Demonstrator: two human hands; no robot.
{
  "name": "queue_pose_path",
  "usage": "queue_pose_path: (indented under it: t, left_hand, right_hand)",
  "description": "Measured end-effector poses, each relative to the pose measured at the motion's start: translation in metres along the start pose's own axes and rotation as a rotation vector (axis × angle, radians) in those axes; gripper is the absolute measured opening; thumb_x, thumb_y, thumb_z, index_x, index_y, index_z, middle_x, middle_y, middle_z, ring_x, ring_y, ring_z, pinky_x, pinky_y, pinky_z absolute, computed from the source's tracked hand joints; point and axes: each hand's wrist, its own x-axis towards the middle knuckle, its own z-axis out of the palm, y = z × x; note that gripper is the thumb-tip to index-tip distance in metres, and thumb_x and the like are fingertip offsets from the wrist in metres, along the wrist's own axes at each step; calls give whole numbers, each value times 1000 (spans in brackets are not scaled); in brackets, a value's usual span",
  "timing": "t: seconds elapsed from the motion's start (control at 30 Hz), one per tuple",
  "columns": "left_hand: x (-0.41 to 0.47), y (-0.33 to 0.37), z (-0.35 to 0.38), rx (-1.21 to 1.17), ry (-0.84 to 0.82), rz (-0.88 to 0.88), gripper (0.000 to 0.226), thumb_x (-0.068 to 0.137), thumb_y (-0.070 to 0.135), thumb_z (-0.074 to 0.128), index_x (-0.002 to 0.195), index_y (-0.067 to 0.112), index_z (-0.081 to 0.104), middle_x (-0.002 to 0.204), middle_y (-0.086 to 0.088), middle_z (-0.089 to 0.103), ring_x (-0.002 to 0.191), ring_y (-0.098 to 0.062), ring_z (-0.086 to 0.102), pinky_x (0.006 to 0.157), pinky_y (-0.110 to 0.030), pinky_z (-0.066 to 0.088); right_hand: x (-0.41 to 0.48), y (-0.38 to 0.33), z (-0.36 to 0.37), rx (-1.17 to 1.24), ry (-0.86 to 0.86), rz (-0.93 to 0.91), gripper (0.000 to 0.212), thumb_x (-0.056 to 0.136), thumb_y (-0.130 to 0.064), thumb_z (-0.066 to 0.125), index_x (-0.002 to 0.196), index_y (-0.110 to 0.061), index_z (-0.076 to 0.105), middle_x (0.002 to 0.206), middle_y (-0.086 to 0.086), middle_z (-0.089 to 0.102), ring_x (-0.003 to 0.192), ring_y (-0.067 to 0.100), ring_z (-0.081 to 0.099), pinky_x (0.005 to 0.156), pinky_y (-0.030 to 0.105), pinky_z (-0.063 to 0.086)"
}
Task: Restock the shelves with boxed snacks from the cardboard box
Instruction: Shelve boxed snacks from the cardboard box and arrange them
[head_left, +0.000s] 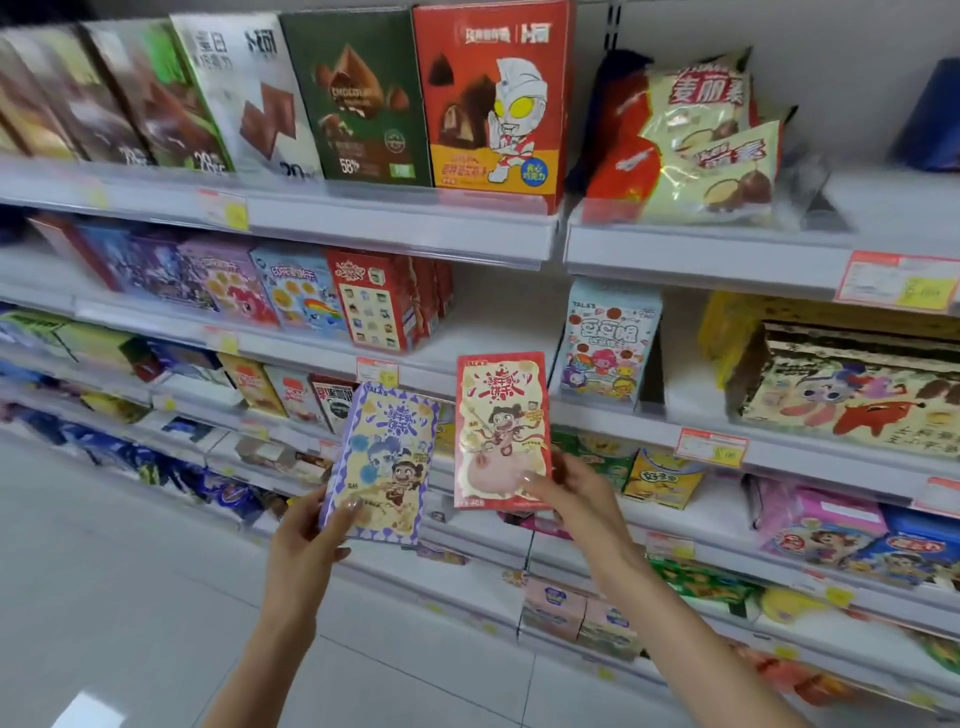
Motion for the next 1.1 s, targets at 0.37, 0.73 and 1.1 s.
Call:
queue_pose_path:
  t: [0.37, 0.73, 1.1]
  left_hand:
    - [109, 8, -37, 50, -176, 52, 22, 87, 13, 64, 109, 13, 63, 99, -10, 69, 75, -15, 64, 55, -27, 48]
    - [205, 39, -75, 115, -492, 118, 21, 87, 20, 64, 108, 21, 60, 99, 1, 67, 79, -7, 60, 57, -18, 43]
    - [226, 39, -64, 87, -588, 181, 30, 85, 12, 65, 114, 17, 58, 100, 4, 66, 68, 7, 62, 50, -11, 45]
  right_hand:
    - [82, -43, 68, -2, 208, -60, 14, 83, -19, 69, 88, -28, 59, 102, -2, 68, 92, 13, 63, 74, 25, 47]
    - [100, -54, 115, -26, 542, -76, 29, 83, -17, 68, 107, -17, 51, 86, -14, 58, 76, -2, 55, 61, 16, 38]
    - [191, -94, 98, -401, 672, -71, 45, 73, -35, 75, 110, -17, 59, 99, 3, 63, 89, 21, 60, 80, 31, 49]
